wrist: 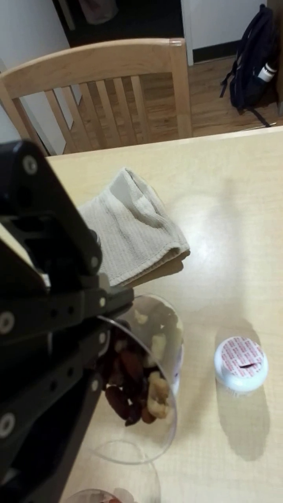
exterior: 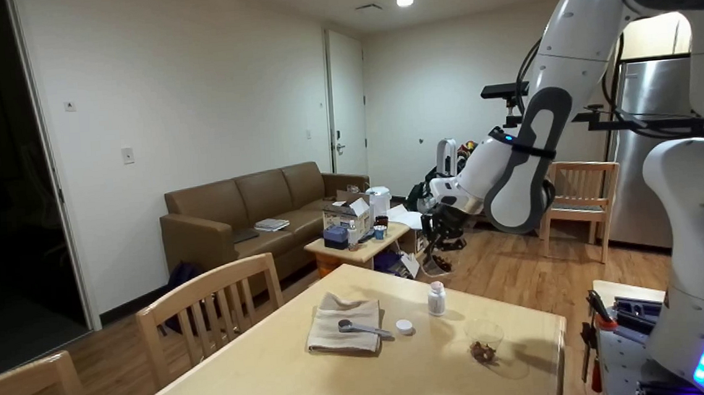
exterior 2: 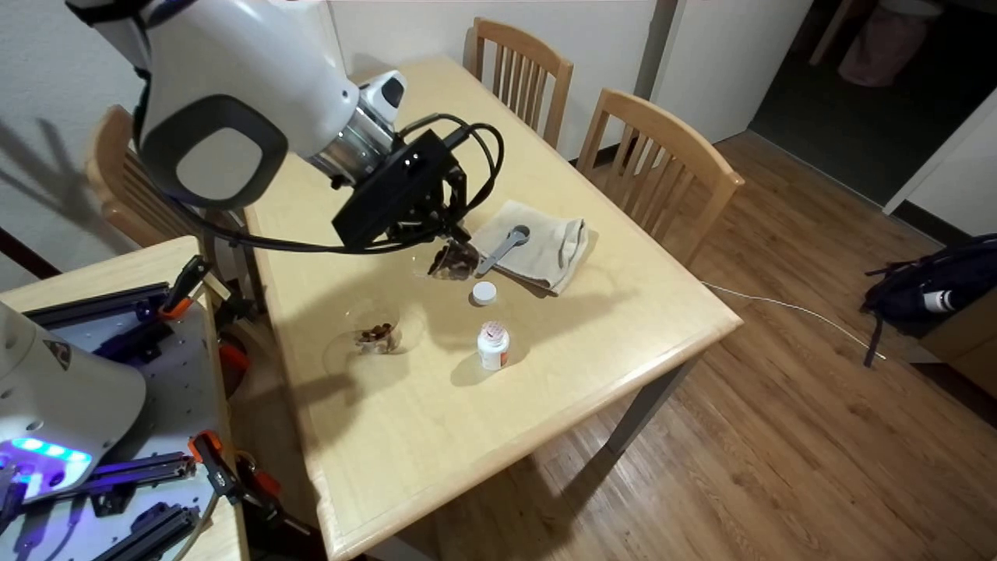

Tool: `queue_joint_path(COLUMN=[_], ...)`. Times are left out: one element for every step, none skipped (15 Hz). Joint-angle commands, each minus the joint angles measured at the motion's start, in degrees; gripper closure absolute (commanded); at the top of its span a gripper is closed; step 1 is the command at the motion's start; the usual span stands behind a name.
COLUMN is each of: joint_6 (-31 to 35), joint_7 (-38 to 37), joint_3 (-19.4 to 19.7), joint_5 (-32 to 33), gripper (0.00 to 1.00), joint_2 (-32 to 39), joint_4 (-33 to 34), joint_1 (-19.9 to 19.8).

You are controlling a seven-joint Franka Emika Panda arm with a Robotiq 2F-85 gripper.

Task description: Pour some contents out of the left cup into the right cup

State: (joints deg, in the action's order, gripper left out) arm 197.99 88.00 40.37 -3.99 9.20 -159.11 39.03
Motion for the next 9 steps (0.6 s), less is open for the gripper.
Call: queue_joint_path(joint_6=[0.1, 0.1, 0.1, 0.1, 0.1, 0.1, 0.0, 0.0, -0.1], joint_7=[5.3, 6.2, 9.8, 11.8, 14.0, 15.7, 17.1, 18.7, 20.0], joint_3=[3.7, 4.6, 7.7, 9.2, 10.7, 11.7, 12.3, 12.6, 12.6], joint_5=[0.0, 0.1, -1.0, -1.3, -1.3, -1.2, -0.7, -0.6, -0.4], gripper=[0.96, 0.96, 0.96, 0.97, 0.97, 0.96, 0.96, 0.96, 0.96], joint_2=[-3.3, -3.9, -6.8, -7.7, -8.9, -10.2, -11.7, -12.9, -14.2], joint_4=[0.1, 0.3, -1.2, -0.8, -0.5, -0.5, -1.0, -1.0, -1.2], joint_1=[1.0, 1.3, 3.3, 4.0, 4.6, 4.8, 4.5, 4.1, 3.4])
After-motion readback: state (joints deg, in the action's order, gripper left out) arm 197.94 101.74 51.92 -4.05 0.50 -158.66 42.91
